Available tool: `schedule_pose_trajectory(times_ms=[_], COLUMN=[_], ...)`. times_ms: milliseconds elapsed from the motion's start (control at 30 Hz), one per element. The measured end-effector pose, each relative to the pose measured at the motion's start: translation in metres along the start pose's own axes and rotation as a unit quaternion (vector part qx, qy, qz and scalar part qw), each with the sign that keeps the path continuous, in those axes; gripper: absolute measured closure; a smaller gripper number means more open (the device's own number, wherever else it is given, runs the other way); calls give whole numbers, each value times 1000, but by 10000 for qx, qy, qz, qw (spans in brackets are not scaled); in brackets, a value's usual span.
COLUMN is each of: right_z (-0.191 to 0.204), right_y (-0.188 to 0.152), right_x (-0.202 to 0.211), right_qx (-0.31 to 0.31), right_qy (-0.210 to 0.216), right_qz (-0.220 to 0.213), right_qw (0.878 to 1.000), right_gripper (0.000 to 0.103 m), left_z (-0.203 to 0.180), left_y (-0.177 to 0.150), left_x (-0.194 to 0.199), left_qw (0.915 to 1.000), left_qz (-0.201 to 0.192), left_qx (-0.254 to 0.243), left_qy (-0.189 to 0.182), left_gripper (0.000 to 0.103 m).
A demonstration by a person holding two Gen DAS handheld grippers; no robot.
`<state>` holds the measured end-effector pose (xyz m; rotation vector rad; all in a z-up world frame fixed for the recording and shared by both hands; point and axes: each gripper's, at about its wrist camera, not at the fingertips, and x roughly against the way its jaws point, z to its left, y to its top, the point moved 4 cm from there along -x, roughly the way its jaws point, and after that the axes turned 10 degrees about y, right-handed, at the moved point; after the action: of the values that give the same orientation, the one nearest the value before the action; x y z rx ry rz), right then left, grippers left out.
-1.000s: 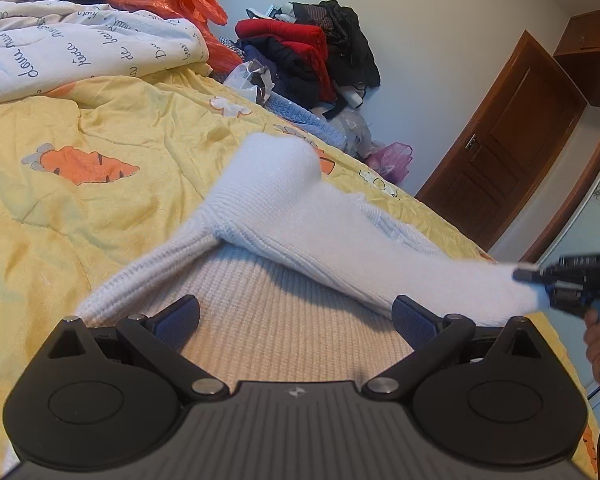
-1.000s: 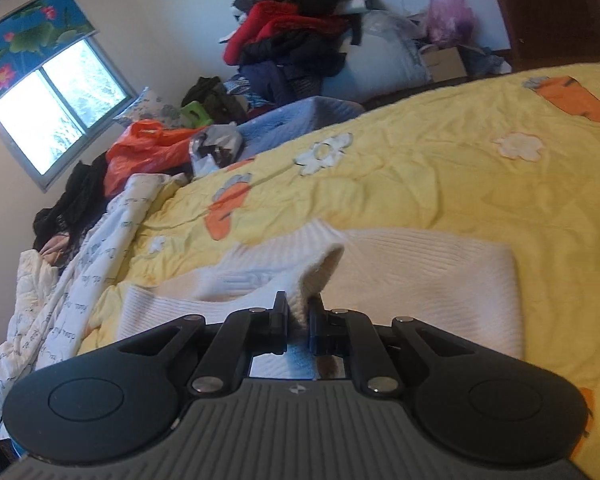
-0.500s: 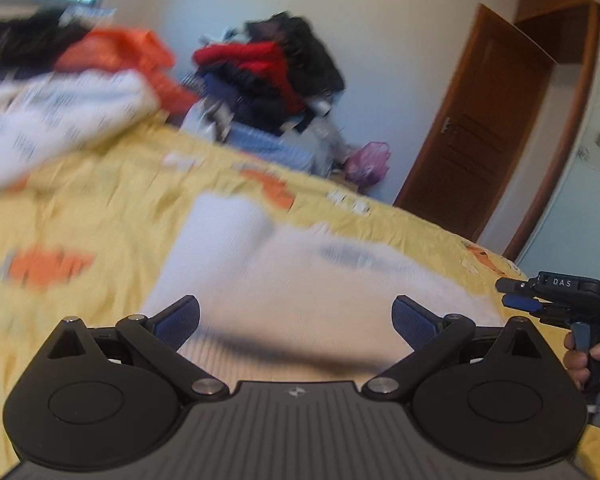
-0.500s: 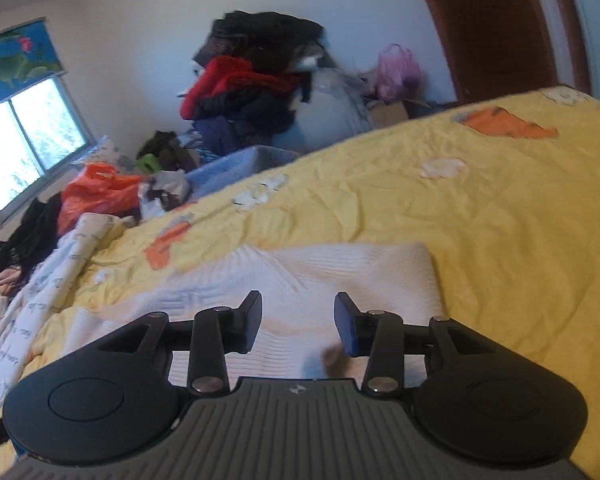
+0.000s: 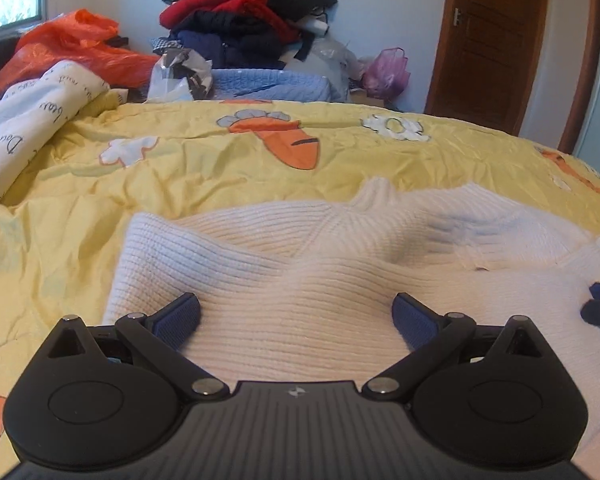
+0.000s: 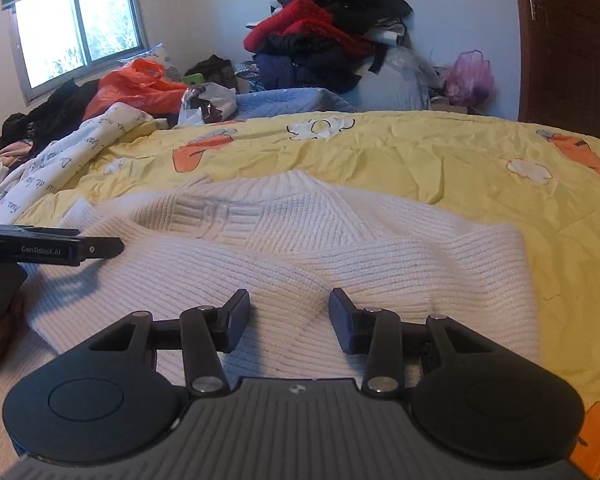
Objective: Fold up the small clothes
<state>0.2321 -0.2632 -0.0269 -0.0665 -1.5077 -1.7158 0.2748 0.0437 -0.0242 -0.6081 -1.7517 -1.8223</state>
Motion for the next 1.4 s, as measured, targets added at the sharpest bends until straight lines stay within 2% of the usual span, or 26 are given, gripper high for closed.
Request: schedule_pose_trajectory(times_ms=[67,167,267,300,367,433,467,533,600,767,867,967,1000,1100,1133,1233,1400], right_z=[-3,6,15,19,26,30,30,32,35,43,52,49,50,50,52,56,66], right_y=[-4,-5,-1,-1,-5,-17,-24,-38,-43,-37,-51,-77,-83,-82,-81,-83,-99], right_x=[2,-1,5,11,28,40,43,44,44,58,75,74,76,75,73,72,91], right_qx=[-16,217,278,201,47,-141,-217,-77,82,-76,-144,-80,9,-55,2,82,30], right_qy=[39,-145,-385,-489,-548,-661,-677,-771,-862,-1207,-1013,-1091,-1096,-1081,-1101,-1192,-1240], right_qz=[-127,-127,-82,-96,-216,-300,-293,-296,-302,-203,-185,165,57,89,145,222,329], right_qw=[9999,9996,9988,9986,9983,9973,9970,9966,9958,9925,9946,9939,9940,9941,9938,9926,9917], right_gripper=[57,55,52,49,31,22,22,23,23,18,13,14,13,8,6,5,0], left_z=[-4,-10,-19,-21,-27,-37,-42,-49,-46,-42,-42,-43,-44,-45,-43,-35,-30], left_y=[2,5,3,-1,-18,-41,-52,-65,-61,-60,-63,-76,-82,-106,-110,-115,-130], left_x=[-4,-3,26,44,77,93,94,95,90,86,107,131,135,131,135,144,160], left_qw=[9998,9990,9961,9975,9994,9995,9998,9993,9996,9997,9996,10000,9999,9988,9990,9994,9989], left_qz=[-2,0,-33,-122,-260,-238,-175,-341,-246,-195,-152,-31,-18,216,101,214,264], left_qx=[-131,-263,-199,-90,160,181,95,-114,-22,-84,-46,-53,-102,-420,-407,-260,-319], left_qy=[121,349,858,694,135,-78,-56,137,120,90,254,-22,-64,155,171,84,214], left_gripper=[0,0,0,0,0,0,0,0,0,0,0,0,0,0,0,0,0])
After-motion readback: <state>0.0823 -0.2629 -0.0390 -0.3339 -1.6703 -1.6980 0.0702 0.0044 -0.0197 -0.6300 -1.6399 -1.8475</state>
